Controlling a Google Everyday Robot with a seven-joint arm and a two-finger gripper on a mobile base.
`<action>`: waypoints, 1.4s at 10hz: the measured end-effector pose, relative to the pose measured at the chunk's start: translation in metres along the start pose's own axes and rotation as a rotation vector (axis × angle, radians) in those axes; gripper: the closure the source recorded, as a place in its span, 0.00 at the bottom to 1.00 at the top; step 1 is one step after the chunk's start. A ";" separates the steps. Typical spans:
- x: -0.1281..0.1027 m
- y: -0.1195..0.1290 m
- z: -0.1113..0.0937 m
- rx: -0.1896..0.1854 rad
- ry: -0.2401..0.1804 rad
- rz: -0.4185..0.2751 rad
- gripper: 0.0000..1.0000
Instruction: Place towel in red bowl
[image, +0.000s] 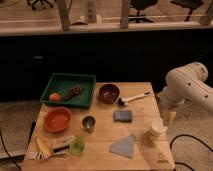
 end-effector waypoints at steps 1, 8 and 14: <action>0.000 0.000 0.000 0.000 0.000 0.000 0.13; -0.010 0.021 0.005 -0.010 0.009 -0.030 0.20; -0.036 0.058 0.014 -0.029 0.031 -0.105 0.20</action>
